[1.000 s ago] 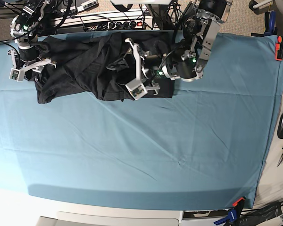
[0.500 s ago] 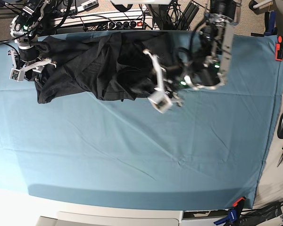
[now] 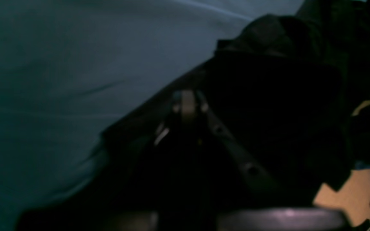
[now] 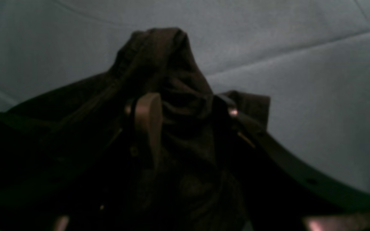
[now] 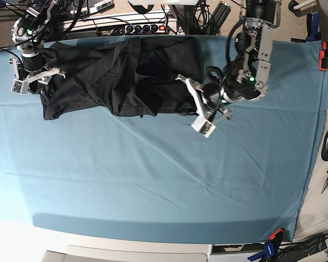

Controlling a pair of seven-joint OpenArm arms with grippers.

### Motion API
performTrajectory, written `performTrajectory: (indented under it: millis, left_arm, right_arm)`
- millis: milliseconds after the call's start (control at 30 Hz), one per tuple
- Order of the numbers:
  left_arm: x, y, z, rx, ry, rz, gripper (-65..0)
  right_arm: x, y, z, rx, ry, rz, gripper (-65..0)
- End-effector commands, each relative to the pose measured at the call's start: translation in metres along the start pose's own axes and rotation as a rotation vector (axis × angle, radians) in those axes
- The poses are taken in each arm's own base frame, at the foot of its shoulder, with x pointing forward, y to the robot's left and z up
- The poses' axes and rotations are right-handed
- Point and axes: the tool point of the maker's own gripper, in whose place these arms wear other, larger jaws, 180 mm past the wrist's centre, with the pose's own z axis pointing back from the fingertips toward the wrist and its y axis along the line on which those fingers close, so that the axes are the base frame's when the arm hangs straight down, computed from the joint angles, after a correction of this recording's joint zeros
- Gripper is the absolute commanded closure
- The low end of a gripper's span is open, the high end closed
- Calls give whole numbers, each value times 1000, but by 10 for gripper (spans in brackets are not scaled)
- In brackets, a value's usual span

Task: Fold the T-shirt properly
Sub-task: 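Lay the folded end down over the shirt's middle with the left gripper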

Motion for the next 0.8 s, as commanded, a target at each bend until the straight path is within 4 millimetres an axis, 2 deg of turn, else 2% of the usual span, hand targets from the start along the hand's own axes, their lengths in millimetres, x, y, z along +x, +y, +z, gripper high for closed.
performTrajectory:
  millis: [0, 433, 767]
  left_arm:
    - [18, -6, 0, -21, -66, -3, 0]
    - [7, -48, -31, -60, -17, -104, 0]
    - [3, -52, -41, -65, -17, -93, 0]
  right_arm:
    - [15, -2, 2, 2, -51, 14, -262]
    - [15, -2, 2, 1, -51, 14, -262]
    - [15, -2, 2, 2, -52, 14, -262]
